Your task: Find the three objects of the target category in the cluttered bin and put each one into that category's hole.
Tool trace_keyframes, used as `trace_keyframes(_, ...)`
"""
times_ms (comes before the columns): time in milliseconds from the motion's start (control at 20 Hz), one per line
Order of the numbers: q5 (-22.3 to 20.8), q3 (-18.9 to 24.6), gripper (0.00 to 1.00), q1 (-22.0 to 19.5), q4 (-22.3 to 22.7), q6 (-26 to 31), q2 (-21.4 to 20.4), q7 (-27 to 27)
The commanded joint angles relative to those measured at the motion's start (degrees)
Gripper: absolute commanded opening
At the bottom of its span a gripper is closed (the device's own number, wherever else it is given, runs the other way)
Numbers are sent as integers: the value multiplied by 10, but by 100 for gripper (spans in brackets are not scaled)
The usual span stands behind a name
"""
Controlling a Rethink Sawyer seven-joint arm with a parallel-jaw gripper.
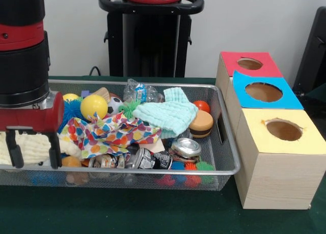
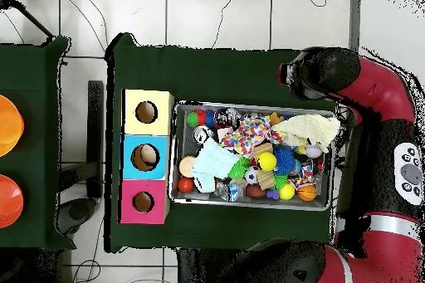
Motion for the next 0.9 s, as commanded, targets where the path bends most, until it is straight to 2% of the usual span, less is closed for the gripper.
trace_keyframes(50,-9,42,100,-13,72,21,-30,-75)
trace_keyframes(450,-2,32,100,-15,125,27,-90,-64)
trace_keyframes(600,-2,33,100,-18,135,25,-98,-63)
trace_keyframes(900,-7,39,100,-20,134,14,-89,-63)
